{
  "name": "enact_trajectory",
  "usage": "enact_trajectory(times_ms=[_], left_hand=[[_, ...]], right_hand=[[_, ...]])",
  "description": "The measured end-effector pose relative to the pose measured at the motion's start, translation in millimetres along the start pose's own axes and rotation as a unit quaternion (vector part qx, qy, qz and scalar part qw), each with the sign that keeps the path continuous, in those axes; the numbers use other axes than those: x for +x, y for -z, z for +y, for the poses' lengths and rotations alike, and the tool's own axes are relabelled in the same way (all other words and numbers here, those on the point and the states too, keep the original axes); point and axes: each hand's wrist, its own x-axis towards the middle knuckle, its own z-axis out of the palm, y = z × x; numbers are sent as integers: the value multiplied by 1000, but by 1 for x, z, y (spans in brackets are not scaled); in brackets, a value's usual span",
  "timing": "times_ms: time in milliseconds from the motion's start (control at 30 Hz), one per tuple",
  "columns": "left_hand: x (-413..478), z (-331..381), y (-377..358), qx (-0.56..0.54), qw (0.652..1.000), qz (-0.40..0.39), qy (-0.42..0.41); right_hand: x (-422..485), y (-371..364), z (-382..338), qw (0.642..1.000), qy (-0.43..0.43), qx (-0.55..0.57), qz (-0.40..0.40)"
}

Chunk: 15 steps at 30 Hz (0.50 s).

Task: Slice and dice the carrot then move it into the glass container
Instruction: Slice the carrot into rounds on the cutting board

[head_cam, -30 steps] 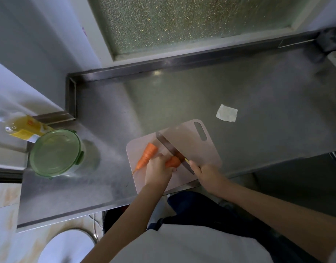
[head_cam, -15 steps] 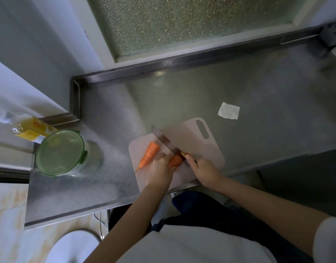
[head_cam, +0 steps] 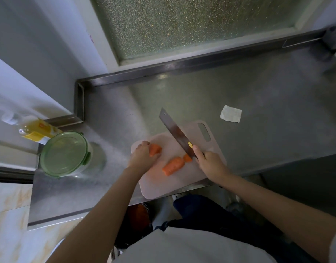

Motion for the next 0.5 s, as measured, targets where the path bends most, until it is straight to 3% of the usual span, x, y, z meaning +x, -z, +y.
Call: enact_trajectory(times_ms=[67, 167, 300, 333, 500], left_hand=[[5, 2, 8, -16, 1000, 12, -1], [9, 6, 24, -156, 984, 80, 24], [7, 11, 37, -437, 894, 77, 53], [5, 11, 34, -446, 889, 81, 60], [-1, 2, 0, -296, 949, 79, 72]], right_hand=[[0, 3, 0, 1000, 3, 10, 3], [3, 7, 2, 1000, 3, 23, 8], [9, 10, 1, 998, 9, 63, 10], [11, 11, 1, 998, 9, 66, 9], [19, 13, -2, 999, 3, 49, 8]])
